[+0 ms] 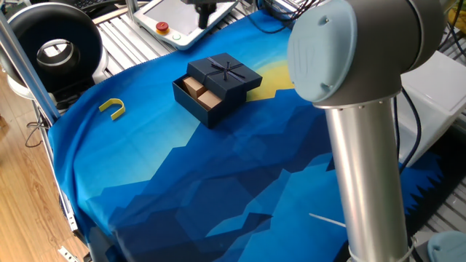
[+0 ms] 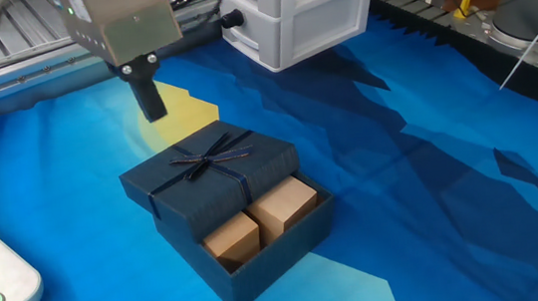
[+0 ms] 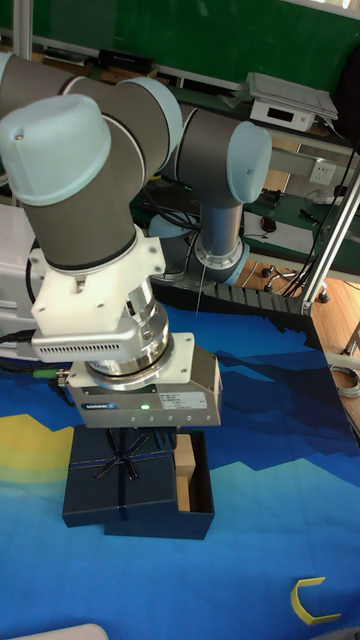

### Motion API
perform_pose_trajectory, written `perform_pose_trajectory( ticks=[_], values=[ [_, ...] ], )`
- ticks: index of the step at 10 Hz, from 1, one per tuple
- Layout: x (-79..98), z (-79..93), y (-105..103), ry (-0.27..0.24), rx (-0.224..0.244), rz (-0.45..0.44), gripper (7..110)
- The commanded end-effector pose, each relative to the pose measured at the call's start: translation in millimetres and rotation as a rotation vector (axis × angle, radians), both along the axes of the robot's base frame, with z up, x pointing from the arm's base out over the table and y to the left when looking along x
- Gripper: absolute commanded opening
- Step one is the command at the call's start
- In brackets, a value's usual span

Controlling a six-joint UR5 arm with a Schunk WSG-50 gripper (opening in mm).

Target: Slide the outer casing onto the gift box

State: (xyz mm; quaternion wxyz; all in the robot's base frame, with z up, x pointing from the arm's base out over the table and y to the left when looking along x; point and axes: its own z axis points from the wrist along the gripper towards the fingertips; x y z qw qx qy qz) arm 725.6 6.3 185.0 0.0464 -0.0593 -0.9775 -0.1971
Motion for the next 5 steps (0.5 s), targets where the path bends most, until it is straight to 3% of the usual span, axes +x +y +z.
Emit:
perform_pose_trajectory(
  ticks=[1, 3, 4, 5],
  values=[
    [3.7, 9.5, 15.7, -0.003, 0.071, -0.032, 7],
    [3.6, 11.3, 19.1, -0.022, 0.089, 0.010, 7],
    [3.2, 15.6, 26.8, -0.026, 0.125, 0.020, 7],
    [1.7, 15.2, 26.1, -0.020, 0.122, 0.023, 7]
  ],
)
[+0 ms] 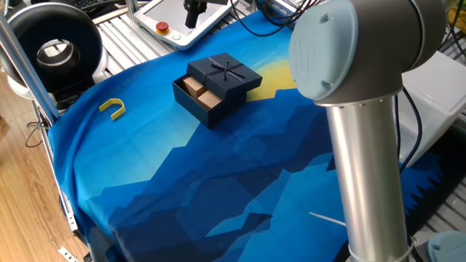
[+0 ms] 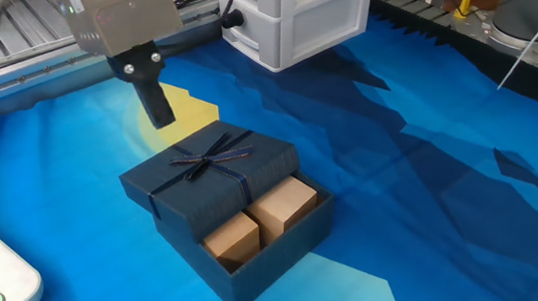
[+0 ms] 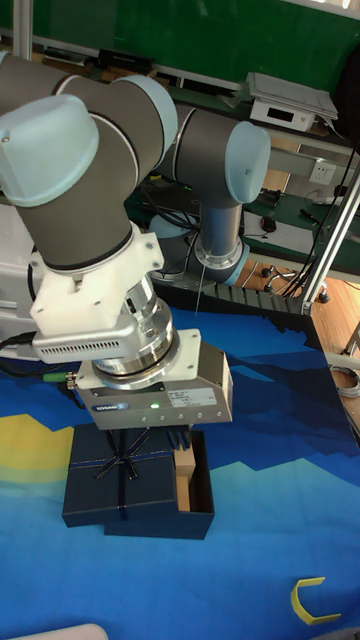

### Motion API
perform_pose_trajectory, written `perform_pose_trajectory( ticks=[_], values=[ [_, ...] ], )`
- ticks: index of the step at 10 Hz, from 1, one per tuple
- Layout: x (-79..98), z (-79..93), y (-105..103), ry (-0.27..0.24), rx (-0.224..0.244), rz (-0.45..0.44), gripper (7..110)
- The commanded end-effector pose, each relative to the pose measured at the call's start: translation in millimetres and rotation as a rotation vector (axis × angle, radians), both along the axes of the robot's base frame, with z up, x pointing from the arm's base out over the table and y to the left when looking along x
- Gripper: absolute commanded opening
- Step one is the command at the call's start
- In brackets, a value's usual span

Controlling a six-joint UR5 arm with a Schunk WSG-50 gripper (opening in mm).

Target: Slide the outer casing onto the gift box

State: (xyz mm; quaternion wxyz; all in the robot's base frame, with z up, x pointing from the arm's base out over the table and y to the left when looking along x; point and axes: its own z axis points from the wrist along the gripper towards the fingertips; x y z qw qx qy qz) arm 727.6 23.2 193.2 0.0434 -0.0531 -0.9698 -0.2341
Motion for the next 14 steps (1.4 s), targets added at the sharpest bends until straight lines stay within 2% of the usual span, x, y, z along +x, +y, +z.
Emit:
perform_pose_trajectory(
  ticks=[1, 2, 3, 4, 5, 7, 9, 10, 11, 12, 13, 14],
  values=[
    [-2.2, 6.2, 7.5, 0.002, 0.038, 0.013, 7],
    [-5.3, 10.1, 13.6, 0.009, 0.068, 0.024, 7],
    [-10.7, 11.7, 15.3, 0.020, 0.078, 0.049, 7],
    [-16.8, 8.1, 5.0, 0.028, 0.049, 0.096, 7],
    [-15.0, 3.6, -23.3, 0.035, 0.005, 0.142, 7],
    [-11.0, -6.7, -91.1, 0.039, -0.122, 0.236, 7],
    [-17.8, -18.2, -130.2, 0.033, -0.130, 0.307, 7],
    [-16.0, -28.0, -146.7, 0.018, -0.186, 0.314, 7],
    [-11.5, -29.7, -145.7, 0.009, -0.198, 0.293, 7],
    [-7.7, -28.7, -134.1, 0.005, -0.189, 0.274, 7],
    [-8.8, -27.5, -124.9, 0.008, -0.156, 0.266, 7],
    [-9.8, -31.2, -134.5, 0.006, -0.195, 0.277, 7]
  ],
)
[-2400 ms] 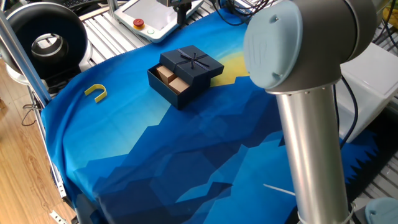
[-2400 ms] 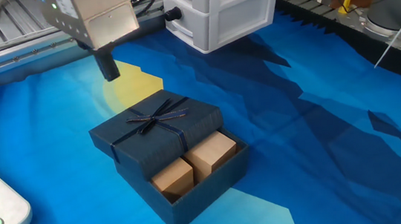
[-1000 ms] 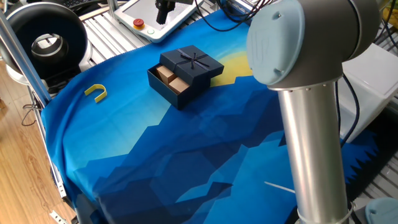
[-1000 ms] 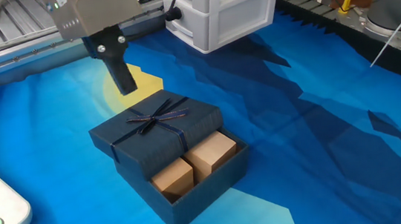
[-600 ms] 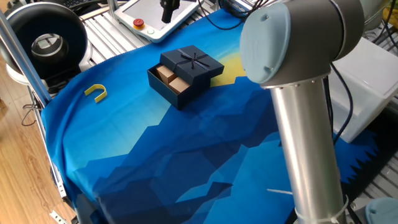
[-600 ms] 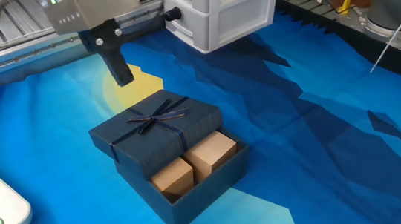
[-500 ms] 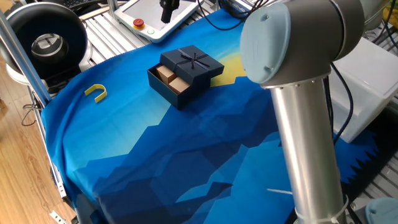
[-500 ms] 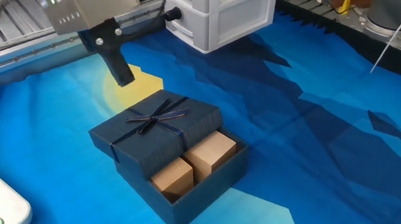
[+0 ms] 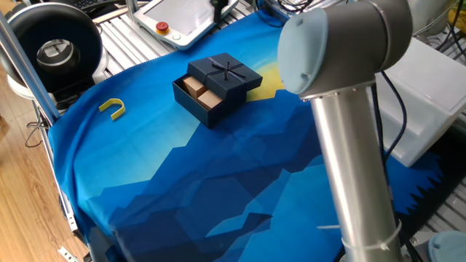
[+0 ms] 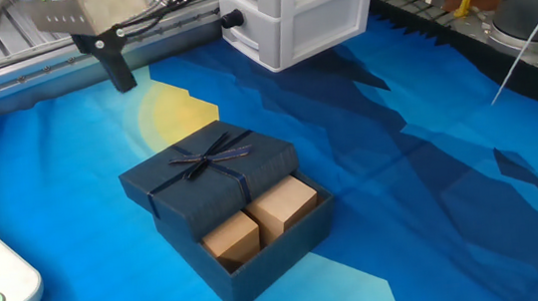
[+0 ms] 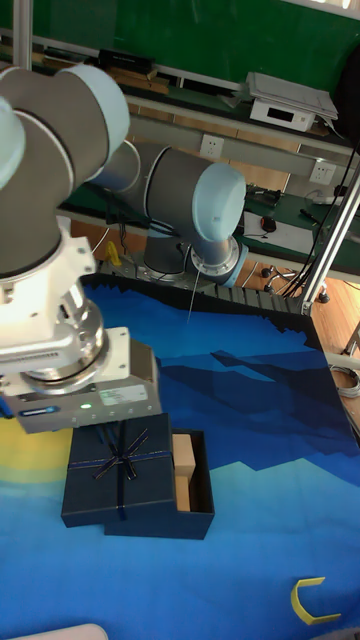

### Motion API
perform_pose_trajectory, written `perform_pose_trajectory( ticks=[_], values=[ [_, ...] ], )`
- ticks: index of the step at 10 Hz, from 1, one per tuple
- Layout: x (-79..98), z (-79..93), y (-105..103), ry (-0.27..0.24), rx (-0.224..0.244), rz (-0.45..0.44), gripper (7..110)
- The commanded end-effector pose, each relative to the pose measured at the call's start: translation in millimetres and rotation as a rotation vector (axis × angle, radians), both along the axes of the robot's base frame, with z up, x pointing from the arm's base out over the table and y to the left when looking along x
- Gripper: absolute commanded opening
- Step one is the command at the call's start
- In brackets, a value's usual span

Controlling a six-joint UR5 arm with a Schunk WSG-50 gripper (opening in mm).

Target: Slide the outer casing onto the gift box

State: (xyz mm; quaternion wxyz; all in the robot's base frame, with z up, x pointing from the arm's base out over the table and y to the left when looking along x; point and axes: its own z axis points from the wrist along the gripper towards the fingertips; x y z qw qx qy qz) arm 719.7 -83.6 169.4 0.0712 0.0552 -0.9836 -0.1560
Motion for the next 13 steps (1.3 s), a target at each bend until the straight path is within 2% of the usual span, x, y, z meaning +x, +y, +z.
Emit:
perform_pose_trajectory(
  ticks=[1, 2, 3, 4, 5, 6, 7, 8, 9, 10, 11, 12, 13],
  values=[
    [-6.3, -13.0, -36.2, -0.007, -0.089, 0.071, 7],
    [-18.8, -20.6, -42.8, 0.016, -0.132, 0.116, 7],
    [-13.4, -24.5, -51.7, -0.020, -0.208, 0.114, 7],
    [-1.0, -26.7, -51.2, -0.084, -0.247, 0.050, 7],
    [17.2, -26.5, -38.2, -0.160, -0.195, 0.000, 7],
    [48.4, -22.8, -34.6, -0.289, -0.174, -0.023, 7],
    [73.3, -15.3, -25.2, -0.391, -0.140, -0.035, 7],
    [79.6, -12.0, -16.3, -0.413, -0.109, -0.026, 7],
    [63.0, -15.1, -13.4, -0.339, -0.104, -0.011, 7],
    [36.8, -18.7, -17.5, -0.230, -0.124, 0.023, 7],
    [20.2, -19.3, -27.3, -0.157, -0.168, 0.042, 7],
    [11.5, -18.2, -30.5, -0.121, -0.181, 0.044, 7],
    [11.6, -16.5, -25.4, -0.125, -0.159, 0.025, 7]
  ],
)
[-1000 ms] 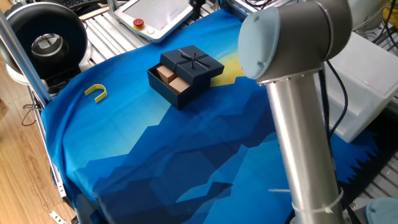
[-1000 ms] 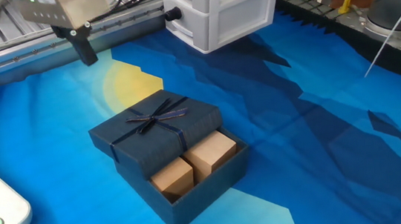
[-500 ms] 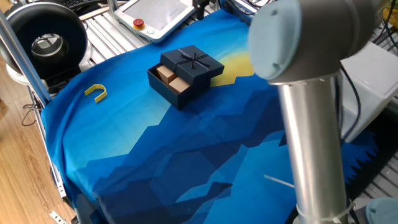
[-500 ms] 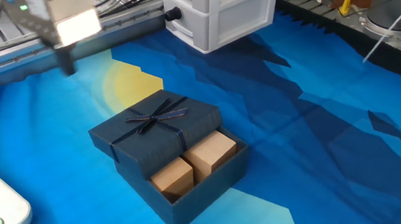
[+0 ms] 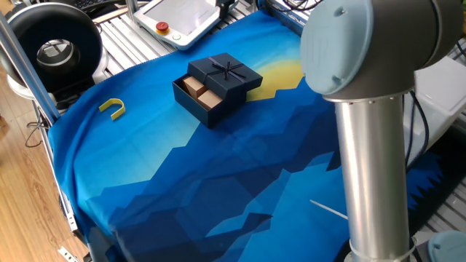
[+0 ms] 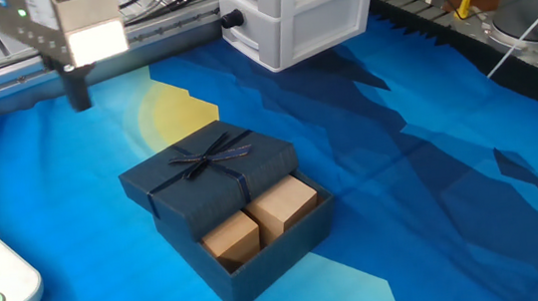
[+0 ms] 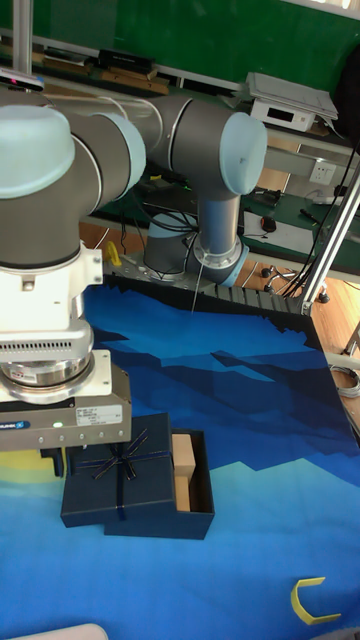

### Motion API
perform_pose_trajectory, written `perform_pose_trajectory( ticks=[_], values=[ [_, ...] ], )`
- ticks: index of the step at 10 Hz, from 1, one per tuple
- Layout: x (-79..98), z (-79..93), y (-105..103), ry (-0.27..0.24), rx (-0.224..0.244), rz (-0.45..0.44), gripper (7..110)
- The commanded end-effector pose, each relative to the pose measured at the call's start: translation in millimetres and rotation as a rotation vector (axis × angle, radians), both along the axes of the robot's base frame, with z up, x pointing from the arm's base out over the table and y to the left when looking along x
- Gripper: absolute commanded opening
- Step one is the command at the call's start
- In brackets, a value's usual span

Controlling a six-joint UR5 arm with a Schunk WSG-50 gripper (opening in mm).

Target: Slide the outer casing onto the gift box

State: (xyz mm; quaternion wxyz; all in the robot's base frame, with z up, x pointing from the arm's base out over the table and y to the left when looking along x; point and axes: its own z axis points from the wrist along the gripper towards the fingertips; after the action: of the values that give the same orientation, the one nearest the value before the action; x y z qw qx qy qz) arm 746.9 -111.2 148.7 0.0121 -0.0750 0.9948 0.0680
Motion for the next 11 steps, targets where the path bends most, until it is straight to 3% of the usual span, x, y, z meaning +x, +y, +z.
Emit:
perform_pose_trajectory(
  ticks=[1, 2, 4, 10, 11],
  values=[
    [-10.8, 6.1, 7.7, 0.026, 0.038, -0.020, 7],
    [-11.0, 7.6, 6.8, 0.013, 0.051, -0.020, 7],
    [-23.6, 5.3, -1.8, 0.034, 0.047, -0.009, 7],
    [-16.7, 8.4, 2.6, 0.012, 0.063, -0.015, 7],
    [-8.7, 6.6, -8.0, -0.024, 0.019, 0.010, 7]
  ],
)
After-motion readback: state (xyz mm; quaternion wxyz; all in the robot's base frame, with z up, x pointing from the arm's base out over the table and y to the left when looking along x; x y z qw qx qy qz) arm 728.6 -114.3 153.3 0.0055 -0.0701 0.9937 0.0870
